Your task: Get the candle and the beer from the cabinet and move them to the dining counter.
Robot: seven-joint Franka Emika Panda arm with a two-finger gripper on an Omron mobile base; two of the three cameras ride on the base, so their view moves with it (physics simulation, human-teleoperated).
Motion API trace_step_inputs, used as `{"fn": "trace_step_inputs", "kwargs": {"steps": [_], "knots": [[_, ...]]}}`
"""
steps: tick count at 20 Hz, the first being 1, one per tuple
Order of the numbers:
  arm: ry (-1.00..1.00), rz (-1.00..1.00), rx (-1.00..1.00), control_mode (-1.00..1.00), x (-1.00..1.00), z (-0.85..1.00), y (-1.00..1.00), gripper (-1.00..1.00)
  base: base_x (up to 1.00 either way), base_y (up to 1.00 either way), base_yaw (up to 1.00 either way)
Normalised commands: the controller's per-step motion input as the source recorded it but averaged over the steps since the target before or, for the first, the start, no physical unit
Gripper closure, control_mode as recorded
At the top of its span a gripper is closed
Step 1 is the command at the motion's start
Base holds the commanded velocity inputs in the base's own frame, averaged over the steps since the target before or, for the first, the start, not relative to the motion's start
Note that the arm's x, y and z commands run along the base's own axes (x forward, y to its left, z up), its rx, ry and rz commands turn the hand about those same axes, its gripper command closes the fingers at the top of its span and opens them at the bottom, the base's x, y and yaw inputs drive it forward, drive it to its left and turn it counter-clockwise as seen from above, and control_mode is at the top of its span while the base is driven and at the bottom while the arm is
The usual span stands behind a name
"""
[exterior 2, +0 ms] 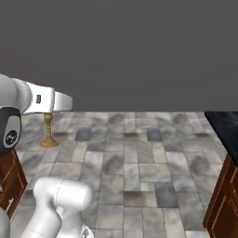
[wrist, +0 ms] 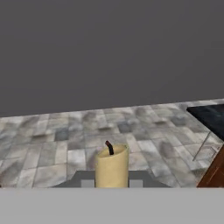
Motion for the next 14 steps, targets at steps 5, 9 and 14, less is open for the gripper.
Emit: {"fn": "trace_step_inputs", "kwargs": {"steps": [5,9,14], "knots": [[0.0,0.0,0.0,1.0,0.0,0.0,0.0,1.0,1.0,0.0,-0.09],[0.0,0.0,0.0,1.0,0.0,0.0,0.0,1.0,1.0,0.01,-0.19],[0.0,0.0,0.0,1.0,0.0,0.0,0.0,1.0,0.9,0.3,-0.58]]}}
